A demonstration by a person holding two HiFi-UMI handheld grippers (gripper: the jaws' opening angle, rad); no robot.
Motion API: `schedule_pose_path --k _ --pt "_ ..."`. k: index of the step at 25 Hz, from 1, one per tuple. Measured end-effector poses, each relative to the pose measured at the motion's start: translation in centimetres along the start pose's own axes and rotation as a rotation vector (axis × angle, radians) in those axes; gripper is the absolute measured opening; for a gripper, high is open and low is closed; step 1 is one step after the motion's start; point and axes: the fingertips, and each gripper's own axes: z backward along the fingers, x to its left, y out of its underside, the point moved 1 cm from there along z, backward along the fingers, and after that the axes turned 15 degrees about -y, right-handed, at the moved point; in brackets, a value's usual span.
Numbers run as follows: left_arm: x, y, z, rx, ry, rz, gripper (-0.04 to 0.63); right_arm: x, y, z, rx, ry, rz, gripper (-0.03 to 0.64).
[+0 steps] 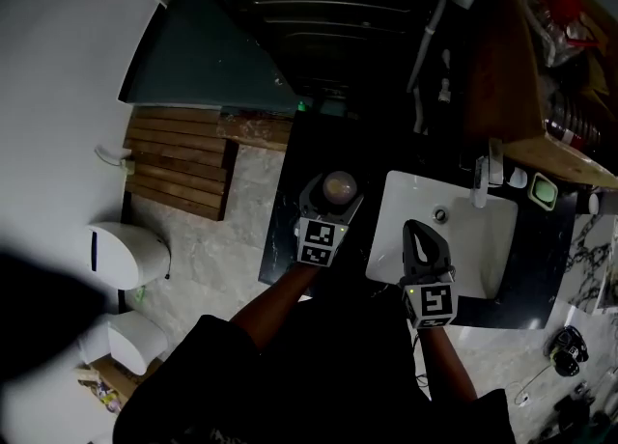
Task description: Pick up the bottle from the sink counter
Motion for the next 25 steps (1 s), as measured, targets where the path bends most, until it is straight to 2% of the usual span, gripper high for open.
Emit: schedule_pose_path --k 9,15,21,25 --pt "0.4 -1.8 7.8 -0.040 0.032 0.026 0.379 2.3 -1.4 1.6 -0.012 0.073 0.011 0.040" --pt "0.8 -3.8 11.6 -0.111 0.045 0.068 0.379 3.1 -3.5 3.4 -0.064 0.117 0.041 0.038" --pt "1.1 -5.9 14.7 -0.156 0.071 0.075 0.379 3.6 -5.0 4.8 -0.125 0.183 0.069 0.038" --pt "2.0 -6.6 15.4 -0.182 0.055 0.025 0.379 4.1 -5.4 5.4 -0.140 0.223 0.071 0.038"
